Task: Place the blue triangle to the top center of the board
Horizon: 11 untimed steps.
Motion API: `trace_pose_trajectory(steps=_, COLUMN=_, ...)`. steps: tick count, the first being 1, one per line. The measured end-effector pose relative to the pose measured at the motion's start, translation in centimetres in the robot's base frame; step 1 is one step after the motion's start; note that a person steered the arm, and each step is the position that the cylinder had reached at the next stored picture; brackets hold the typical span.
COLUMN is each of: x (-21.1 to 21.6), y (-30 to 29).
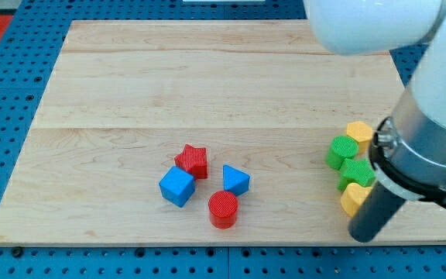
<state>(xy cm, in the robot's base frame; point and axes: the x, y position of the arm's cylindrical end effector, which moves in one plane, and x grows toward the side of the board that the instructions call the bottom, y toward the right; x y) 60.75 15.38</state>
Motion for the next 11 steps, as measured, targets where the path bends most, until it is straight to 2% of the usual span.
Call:
trace_pose_trajectory(steps=1, x=-2.3, y=-6.8)
trace_pose_trajectory(steps=3, x=-2.4, y=-12.6)
trace_pose_trajectory(steps=4, x=-4.9, y=-13.8)
trace_pose_trajectory(steps=6, x=-13.0, y=-18.2)
trace_pose_trajectory(steps=7, x=-18.1, y=-18.2)
trace_pose_trajectory(steps=11, x=-32.6, y=-11.8)
